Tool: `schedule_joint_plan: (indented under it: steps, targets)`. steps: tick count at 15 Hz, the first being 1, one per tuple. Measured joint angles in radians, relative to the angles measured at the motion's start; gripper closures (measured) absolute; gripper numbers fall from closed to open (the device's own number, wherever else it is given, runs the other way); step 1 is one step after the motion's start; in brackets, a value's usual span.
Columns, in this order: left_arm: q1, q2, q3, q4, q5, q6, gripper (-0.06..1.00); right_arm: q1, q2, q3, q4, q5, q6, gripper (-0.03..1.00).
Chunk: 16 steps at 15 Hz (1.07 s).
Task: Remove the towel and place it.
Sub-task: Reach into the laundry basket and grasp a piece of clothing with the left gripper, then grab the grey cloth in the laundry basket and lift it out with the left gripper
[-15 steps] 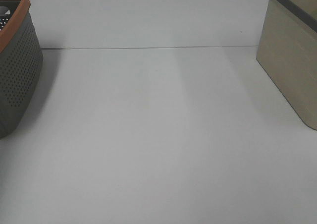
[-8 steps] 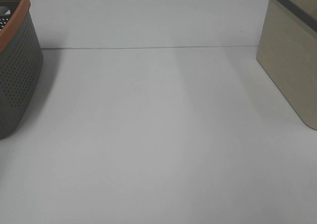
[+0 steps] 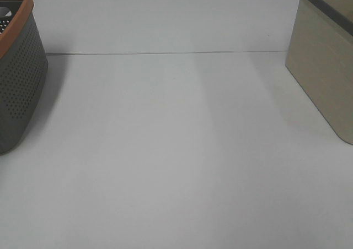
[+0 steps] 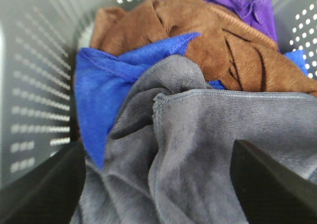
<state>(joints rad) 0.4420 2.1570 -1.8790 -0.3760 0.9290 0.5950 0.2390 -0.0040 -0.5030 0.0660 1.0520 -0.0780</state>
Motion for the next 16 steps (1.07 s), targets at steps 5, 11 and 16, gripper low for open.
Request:
schedule_joint_plan:
  steps: [5, 11, 16]
  targets:
    - [0.0, 0.066, 0.0, -0.067, -0.073, 0.027, 0.21, 0.0, 0.0, 0.0, 0.0, 0.0, 0.001, 0.22]
    - [0.0, 0.081, 0.0, -0.207, -0.099, 0.088, 0.29, 0.0, 0.0, 0.0, -0.018, 0.0, 0.025, 0.22]
    - [0.0, 0.081, 0.0, -0.178, -0.1, 0.052, 0.87, 0.0, 0.0, 0.0, -0.018, 0.0, 0.026, 0.22]
